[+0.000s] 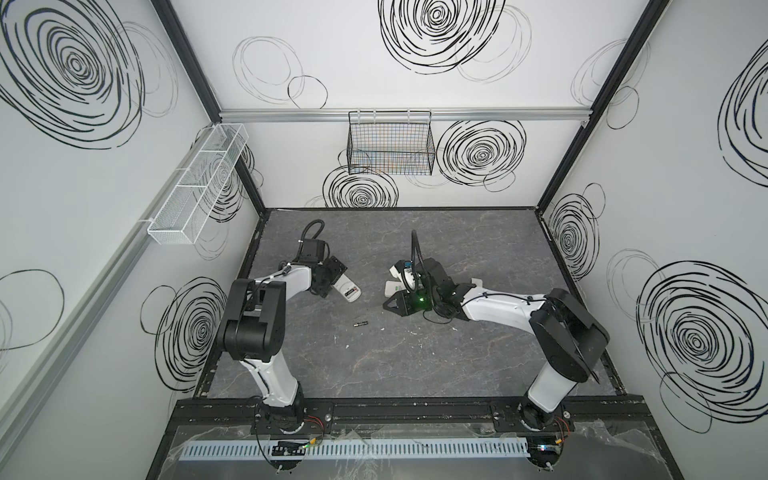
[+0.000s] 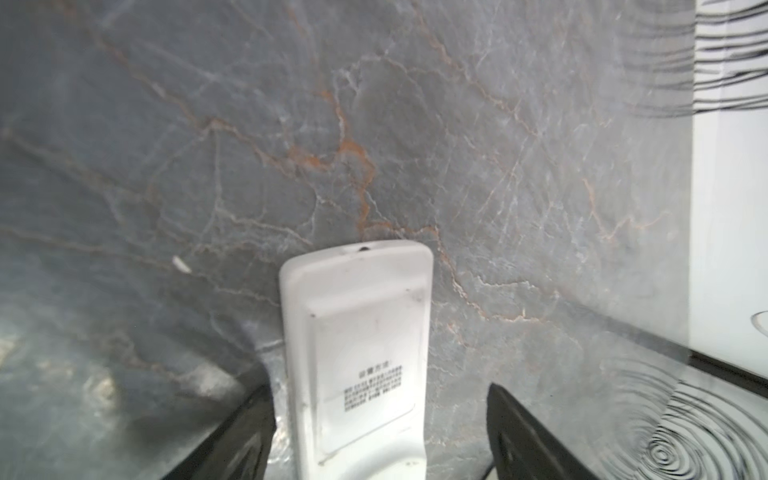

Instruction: Unload the batteries from the remote control

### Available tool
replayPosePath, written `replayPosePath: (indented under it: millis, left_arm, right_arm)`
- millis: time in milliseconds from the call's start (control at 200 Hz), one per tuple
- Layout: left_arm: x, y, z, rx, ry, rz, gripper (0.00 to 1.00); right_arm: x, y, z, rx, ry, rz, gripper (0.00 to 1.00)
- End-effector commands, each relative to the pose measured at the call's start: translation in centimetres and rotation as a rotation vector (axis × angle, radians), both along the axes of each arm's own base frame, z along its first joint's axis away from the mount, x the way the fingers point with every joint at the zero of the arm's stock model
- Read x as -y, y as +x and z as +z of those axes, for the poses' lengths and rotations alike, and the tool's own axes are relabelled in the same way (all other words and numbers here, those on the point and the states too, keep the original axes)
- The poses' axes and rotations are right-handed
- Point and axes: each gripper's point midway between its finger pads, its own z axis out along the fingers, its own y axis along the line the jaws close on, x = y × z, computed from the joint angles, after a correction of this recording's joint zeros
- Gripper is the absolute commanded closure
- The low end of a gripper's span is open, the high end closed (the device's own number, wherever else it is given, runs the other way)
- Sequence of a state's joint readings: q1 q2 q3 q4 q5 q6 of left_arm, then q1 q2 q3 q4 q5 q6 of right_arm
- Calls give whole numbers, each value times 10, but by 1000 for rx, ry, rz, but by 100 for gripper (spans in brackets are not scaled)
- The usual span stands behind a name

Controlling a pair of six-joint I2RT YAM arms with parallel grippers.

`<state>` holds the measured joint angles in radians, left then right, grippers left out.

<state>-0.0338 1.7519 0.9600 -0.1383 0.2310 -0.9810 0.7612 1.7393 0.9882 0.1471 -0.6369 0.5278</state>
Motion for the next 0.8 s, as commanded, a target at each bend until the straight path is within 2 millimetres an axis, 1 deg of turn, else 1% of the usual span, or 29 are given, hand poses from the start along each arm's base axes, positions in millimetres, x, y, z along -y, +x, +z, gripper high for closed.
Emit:
replayPosePath:
  millis: [0, 10, 20, 40, 100, 190, 270, 355, 470, 530, 645, 705, 795]
  left_arm:
    - [-10, -10, 8, 24, -84, 30, 3]
    - [-12, -10, 9, 29, -88, 32, 0]
    - [-13, -9, 11, 35, -91, 33, 3]
    - [-16, -9, 14, 49, -95, 35, 4]
    - [-29, -7, 21, 83, -88, 39, 4]
    - [-45, -1, 32, 140, -59, 12, 4]
    - [-54, 10, 45, 196, -19, -39, 4]
    - [-61, 22, 58, 226, 59, -109, 4]
    - [-55, 37, 72, 277, 95, -221, 4]
    - [-50, 44, 74, 296, 101, -273, 4]
    - [-45, 51, 67, 294, 119, -341, 4]
    - [-42, 53, 60, 283, 134, -376, 4]
    - [-35, 52, 50, 269, 164, -443, 4]
  right_arm:
    - [-25, 12, 14, 39, 49, 23, 100]
    - [-26, 13, 14, 39, 48, 24, 100]
    - [-28, 14, 14, 42, 49, 24, 100]
    - [-32, 17, 14, 42, 49, 27, 100]
    - [-44, 22, 12, 44, 53, 37, 100]
    - [-60, 29, 4, 42, 44, 52, 100]
    - [-68, 36, -5, 37, 27, 44, 100]
    - [-71, 46, -15, 39, -3, 17, 100]
    - [-74, 57, -27, 45, -36, -8, 100]
    - [-75, 62, -31, 48, -49, -21, 100]
    - [-77, 69, -39, 49, -76, -37, 100]
    - [-74, 74, -41, 60, -99, -58, 100]
    - [-63, 80, -43, 68, -121, -96, 100]
